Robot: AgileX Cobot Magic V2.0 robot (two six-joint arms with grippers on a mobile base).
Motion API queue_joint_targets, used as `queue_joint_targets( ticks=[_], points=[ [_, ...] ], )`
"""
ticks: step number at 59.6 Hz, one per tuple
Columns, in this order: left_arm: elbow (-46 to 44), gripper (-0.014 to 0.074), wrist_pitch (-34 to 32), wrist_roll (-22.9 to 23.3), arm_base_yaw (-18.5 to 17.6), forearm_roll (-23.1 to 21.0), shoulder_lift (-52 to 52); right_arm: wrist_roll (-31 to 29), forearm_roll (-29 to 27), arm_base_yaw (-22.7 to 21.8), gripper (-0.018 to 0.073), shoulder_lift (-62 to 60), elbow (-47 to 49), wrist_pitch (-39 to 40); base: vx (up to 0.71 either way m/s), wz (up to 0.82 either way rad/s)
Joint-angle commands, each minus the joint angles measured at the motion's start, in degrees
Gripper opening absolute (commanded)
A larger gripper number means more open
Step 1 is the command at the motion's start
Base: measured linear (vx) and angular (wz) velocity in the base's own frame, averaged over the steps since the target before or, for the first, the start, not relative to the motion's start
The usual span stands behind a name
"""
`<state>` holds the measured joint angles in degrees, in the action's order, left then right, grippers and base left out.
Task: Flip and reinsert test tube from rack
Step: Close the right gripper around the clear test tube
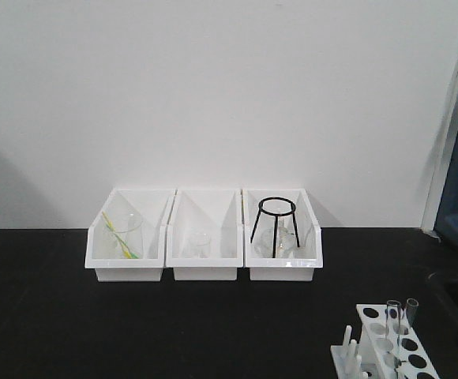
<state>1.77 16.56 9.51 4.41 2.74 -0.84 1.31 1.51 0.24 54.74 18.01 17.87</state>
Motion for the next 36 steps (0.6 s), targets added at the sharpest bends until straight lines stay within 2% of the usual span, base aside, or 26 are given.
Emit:
queue_joint_targets(
  ticks=[1,8,13,17,22,36],
  points=[
    [0.05,-0.0006,-4.96,0.01,-0.39,-0.21,-0.72,1.48,5.57,-0.21,0.0549,2.21,2.00,6.62,0.00,0.00],
    [0.05,-0.0006,-4.96,0.01,-0.39,-0.21,-0.72,5.34,16.14,-0.21,0.0544,5.82,2.00,10.50,0.00,0.00],
    [0.05,-0.0006,-4.96,0.01,-0.39,-0.21,-0.72,11.51,19.96,-0.21,0.0544,8.30,2.00,14.24,0.00,0.00],
    [0.05,-0.0006,-4.96,0.01,-0.39,-0.21,-0.72,15.74,21.83,-0.21,0.0544,10.59,2.00,16.46,0.00,0.00],
    [0.05,-0.0006,-4.96,0.01,-0.39,-0.21,-0.72,17.86,24.20,-0.21,0.0544,13.56,2.00,18.06,0.00,0.00],
    [0.05,-0.0006,-4.96,0.01,-0.39,-0.21,-0.72,17.92,24.66,-0.21,0.0542,22.36,2.59,25.25,0.00,0.00]
  ],
)
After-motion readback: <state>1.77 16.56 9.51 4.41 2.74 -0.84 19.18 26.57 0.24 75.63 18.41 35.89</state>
